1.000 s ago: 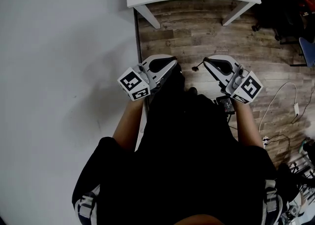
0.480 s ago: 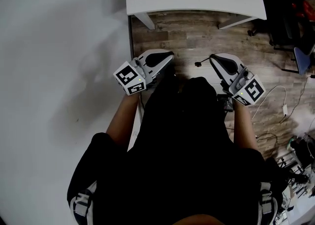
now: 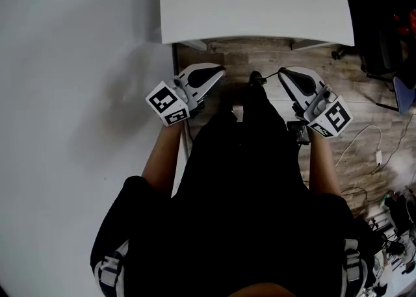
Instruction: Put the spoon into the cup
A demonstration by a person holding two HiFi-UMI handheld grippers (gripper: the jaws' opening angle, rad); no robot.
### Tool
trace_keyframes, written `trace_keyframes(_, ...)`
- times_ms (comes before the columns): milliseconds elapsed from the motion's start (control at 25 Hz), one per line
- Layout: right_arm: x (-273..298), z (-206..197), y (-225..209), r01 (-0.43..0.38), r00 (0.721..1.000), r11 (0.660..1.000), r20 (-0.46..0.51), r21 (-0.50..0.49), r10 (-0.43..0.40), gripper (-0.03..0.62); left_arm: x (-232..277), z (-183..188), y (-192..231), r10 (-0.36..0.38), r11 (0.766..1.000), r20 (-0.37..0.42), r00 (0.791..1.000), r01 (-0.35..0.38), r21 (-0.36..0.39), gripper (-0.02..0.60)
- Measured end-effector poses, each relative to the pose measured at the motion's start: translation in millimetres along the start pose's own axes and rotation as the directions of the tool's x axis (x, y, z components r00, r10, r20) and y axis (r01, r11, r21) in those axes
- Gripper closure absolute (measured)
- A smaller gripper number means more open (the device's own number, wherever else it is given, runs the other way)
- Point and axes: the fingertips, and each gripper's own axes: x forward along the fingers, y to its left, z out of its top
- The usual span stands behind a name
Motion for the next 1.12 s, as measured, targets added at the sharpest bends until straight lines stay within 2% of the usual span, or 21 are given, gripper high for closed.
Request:
trace_keyframes(200, 7, 37, -55, -0.032, 0.999, 0.999, 0.043, 0.004, 0.032, 0.585, 24, 58, 38, 0.080, 0.996, 0.010, 0.997, -0.080, 0.050, 0.566)
trace_keyframes(320, 34, 52, -105, -0.039, 0.997, 0.999, 0.065, 0.015, 0.038, 0.585, 43, 90, 86, 0.108, 0.992, 0.011, 0.994, -0.108, 0.058, 0.566)
trace_keyframes(480, 58, 45, -139, -0.070, 0.994, 0.997, 0.082, 0.018, 0.068, 0.585, 52, 93, 123, 0.133, 0.990, 0.025, 0.991, -0.134, 0.040, 0.566)
trace_keyframes(680, 58, 28, -147, -0.092, 0.992, 0.995, 0.091, 0.032, 0.089, 0.585, 59, 74, 129, 0.148, 0.988, 0.012, 0.989, -0.148, 0.031, 0.566)
trace_keyframes(960, 72, 67, -136, -0.061, 0.995, 0.998, 0.085, 0.026, 0.059, 0.585, 46, 117, 128, 0.128, 0.991, 0.020, 0.992, -0.128, 0.043, 0.566)
trace_keyframes(1120, 110, 76, -143, -0.027, 0.998, 1.000, 0.064, -0.011, 0.028, 0.585, 36, 132, 163, 0.082, 0.996, 0.066, 0.994, -0.085, 0.040, 0.566)
